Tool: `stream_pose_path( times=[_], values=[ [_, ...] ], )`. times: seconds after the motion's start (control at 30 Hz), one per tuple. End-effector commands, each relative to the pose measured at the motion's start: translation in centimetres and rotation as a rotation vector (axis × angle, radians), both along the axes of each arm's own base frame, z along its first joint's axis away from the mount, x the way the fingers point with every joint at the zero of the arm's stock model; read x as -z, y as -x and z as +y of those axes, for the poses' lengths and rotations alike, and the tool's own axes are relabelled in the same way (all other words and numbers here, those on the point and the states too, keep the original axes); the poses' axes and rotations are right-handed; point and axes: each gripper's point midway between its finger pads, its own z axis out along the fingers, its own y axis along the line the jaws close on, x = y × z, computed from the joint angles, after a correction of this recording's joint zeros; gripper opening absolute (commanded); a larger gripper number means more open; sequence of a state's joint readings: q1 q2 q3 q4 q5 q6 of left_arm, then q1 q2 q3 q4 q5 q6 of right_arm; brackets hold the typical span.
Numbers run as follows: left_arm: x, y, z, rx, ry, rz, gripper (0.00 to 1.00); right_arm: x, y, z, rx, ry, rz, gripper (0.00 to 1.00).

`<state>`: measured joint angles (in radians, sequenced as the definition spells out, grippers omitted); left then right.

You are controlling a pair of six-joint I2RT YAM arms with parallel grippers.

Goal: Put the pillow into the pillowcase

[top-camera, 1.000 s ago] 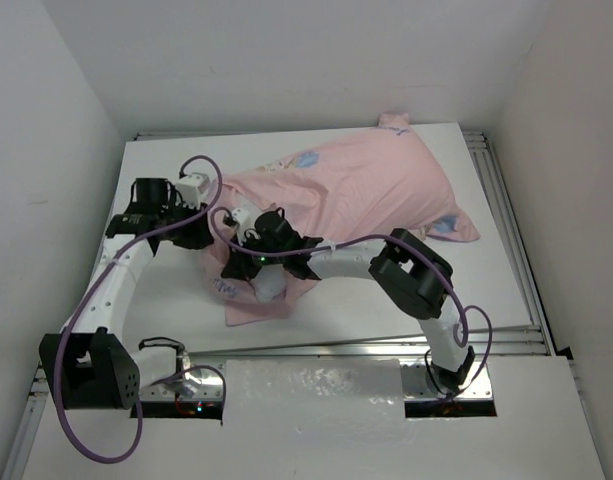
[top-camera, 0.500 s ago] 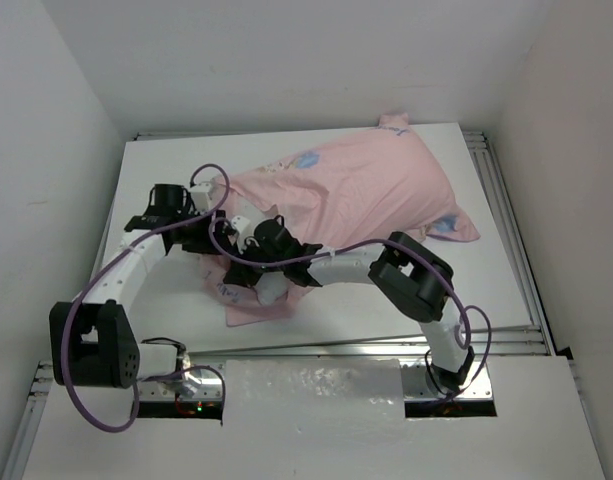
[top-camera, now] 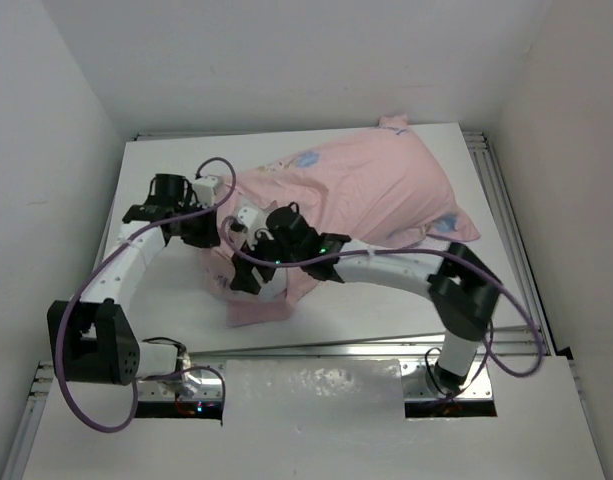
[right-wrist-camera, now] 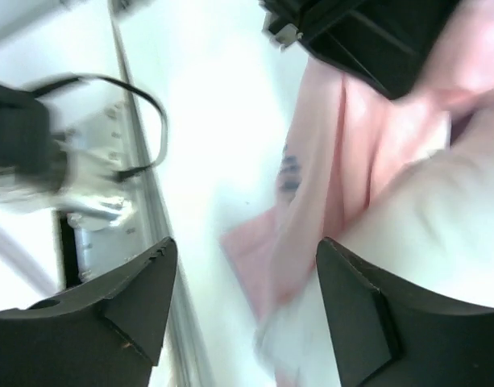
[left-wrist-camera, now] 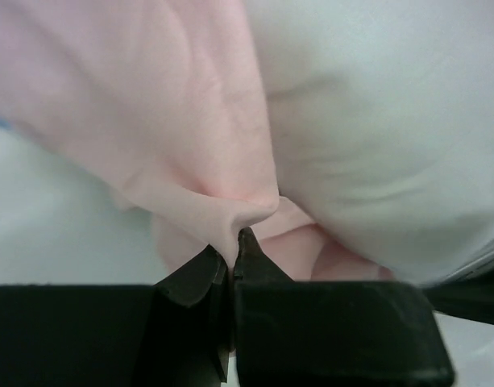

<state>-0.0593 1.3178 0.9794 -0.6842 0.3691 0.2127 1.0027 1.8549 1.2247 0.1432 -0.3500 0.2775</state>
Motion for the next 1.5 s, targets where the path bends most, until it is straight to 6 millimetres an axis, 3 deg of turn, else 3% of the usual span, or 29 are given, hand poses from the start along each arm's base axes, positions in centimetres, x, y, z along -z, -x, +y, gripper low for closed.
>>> stream_pose_path(
  times=[0.0,0.07,0.1,0.13,0.2,0.27,0.33,0.43,0.47,0.53,0.63,0.67,0.7,0.73,0.77,0.8,0.83,0.9,1.0,1.03,1.13,1.23,1.27,1.3,1.33,1.37,1.4,1.43,1.47],
  values=[
    [-2.9,0.4,2.0,0.032,-0.056,-0.072,0.0,-8.7,0.3,-3.7,0.022,-0.063,-0.166,0.69],
    [-3.0,0.9,1.6,0.054,-0.039,-0.064,0.0,-8.0,0.6,-5.3,0.07,-0.039,-0.145,0.57],
    [-3.0,1.1,1.4,0.061,-0.031,-0.06,0.0,-7.0,1.0,-6.2,0.111,-0.024,-0.099,0.28],
    [-3.3,1.3,1.1,0.07,-0.02,-0.064,0.0,-6.1,0.7,-6.6,0.153,-0.006,-0.072,0.14],
    [-3.5,1.6,1.0,0.083,-0.017,-0.067,0.0,-3.6,1.2,-6.6,0.175,0.031,0.01,0.0],
    [-3.9,1.8,0.9,0.1,-0.014,-0.073,0.0,-2.5,1.4,-5.9,0.167,0.044,0.07,0.0],
    [-4.4,2.0,0.7,0.125,-0.012,-0.088,0.0,-0.1,0.6,-5.4,0.212,0.109,0.115,0.0],
    [-5.9,2.5,0.2,0.207,-0.003,-0.127,0.0,2.8,-1.6,-5.2,0.279,0.215,0.096,0.0],
    [-6.6,3.1,-0.4,0.252,0.021,-0.131,0.0,3.9,-3.4,-5.3,0.329,0.252,0.081,0.0],
    [-7.5,4.0,-0.8,0.371,0.009,-0.177,0.0,4.0,-5.9,-5.0,0.382,0.252,0.048,0.0],
    [-8.3,5.5,-1.1,0.494,0.004,-0.196,0.0,1.4,-12.3,-4.1,0.55,0.156,-0.045,0.0],
    [-8.0,6.4,-1.2,0.52,0.005,-0.175,0.0,-0.6,-14.7,-3.7,0.622,0.114,-0.091,0.0],
    [-7.8,6.8,-1.3,0.557,0.009,-0.177,0.0,-0.5,-16.8,-3.4,0.672,0.09,-0.11,0.0],
    [-7.6,7.1,-1.4,0.571,0.019,-0.169,0.0,-0.8,-18.0,-3.3,0.713,0.078,-0.124,0.0],
    [-7.4,7.6,-1.7,0.587,0.036,-0.157,0.0,-2.4,-19.6,-2.7,0.75,0.037,-0.141,0.0],
    [-7.5,7.9,-2.1,0.604,0.064,-0.158,0.0,-2.3,-21.1,-3.3,0.799,0.035,-0.151,0.0],
    [-7.4,8.0,-2.3,0.627,0.071,-0.159,0.0,-0.5,-21.9,-3.2,0.824,0.051,-0.135,0.0],
    [-7.4,8.5,-3.0,0.672,0.102,-0.143,0.0,-0.8,-23.7,-3.4,0.877,0.017,-0.136,0.0],
    [-8.6,9.2,-4.3,0.72,0.189,-0.124,0.0,0.4,-25.0,-3.6,0.921,0.029,-0.157,0.0],
    [-9.6,8.8,-4.7,0.726,0.202,-0.152,0.0,1.0,-25.1,-3.6,0.923,0.04,-0.155,0.0],
    [-13.6,8.3,-6.6,0.753,0.314,-0.256,0.0,5.1,-24.5,-4.3,0.924,0.12,-0.109,0.0],
    [-18.0,7.2,-8.2,0.764,0.444,-0.331,0.0,6.7,-22.8,-4.4,0.874,0.071,-0.034,0.0],
    [-19.6,6.8,-8.7,0.764,0.507,-0.363,0.0,8.5,-20.8,-4.3,0.792,0.063,0.002,0.0],
    [-20.9,6.0,-8.8,0.696,0.581,-0.317,0.0,7.2,-19.3,-3.8,0.72,0.032,-0.002,0.0],
    [-22.4,3.6,-7.7,0.653,0.596,-0.405,0.0,9.2,-16.9,-4.7,0.666,0.068,0.024,0.0],
    [-24.5,2.0,-7.6,0.613,0.663,-0.437,0.0,6.3,-15.4,-3.6,0.569,-0.003,0.003,0.0],
    [-25.1,0.8,-7.0,0.554,0.669,-0.441,0.0,5.8,-13.8,-3.6,0.501,-0.019,0.012,0.0],
    [-25.3,-0.4,-6.4,0.492,0.658,-0.441,0.0,6.6,-11.6,-4.6,0.446,-0.002,0.036,0.0],
    [-24.0,-2.8,-5.1,0.383,0.544,-0.467,0.0,5.5,-10.0,-4.5,0.38,-0.025,0.04,0.0]
  ],
)
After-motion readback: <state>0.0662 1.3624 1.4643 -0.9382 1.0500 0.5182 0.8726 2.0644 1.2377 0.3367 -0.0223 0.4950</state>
